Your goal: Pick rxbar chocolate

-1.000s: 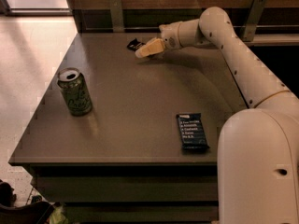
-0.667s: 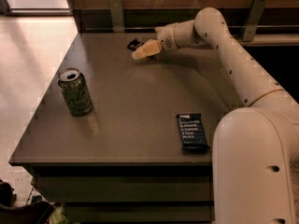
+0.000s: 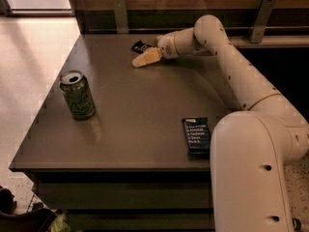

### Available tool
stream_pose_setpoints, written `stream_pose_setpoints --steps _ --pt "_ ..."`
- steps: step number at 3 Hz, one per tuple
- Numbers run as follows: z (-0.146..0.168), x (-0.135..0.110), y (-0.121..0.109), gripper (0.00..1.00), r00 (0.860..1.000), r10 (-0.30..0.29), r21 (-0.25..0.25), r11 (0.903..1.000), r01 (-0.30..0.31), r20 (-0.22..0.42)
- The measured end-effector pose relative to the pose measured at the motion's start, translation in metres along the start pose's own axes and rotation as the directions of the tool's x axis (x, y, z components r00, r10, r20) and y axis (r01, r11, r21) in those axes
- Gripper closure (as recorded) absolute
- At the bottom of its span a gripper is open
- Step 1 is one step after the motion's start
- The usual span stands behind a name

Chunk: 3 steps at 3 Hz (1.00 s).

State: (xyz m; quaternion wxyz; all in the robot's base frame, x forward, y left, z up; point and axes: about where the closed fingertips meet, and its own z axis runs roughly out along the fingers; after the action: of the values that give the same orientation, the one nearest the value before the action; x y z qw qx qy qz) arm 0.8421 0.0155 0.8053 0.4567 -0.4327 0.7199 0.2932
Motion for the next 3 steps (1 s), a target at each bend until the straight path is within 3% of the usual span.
stream_pose_setpoints --steps 1,3 --pt "0.0024 0.0013 0.0003 0.15 1.0 0.005 -0.004 1.0 -0.005 -0.001" --pt "0.0004 -0.0035 0.0006 0.6 1.0 0.005 -0.004 1.0 -0.005 -0.001"
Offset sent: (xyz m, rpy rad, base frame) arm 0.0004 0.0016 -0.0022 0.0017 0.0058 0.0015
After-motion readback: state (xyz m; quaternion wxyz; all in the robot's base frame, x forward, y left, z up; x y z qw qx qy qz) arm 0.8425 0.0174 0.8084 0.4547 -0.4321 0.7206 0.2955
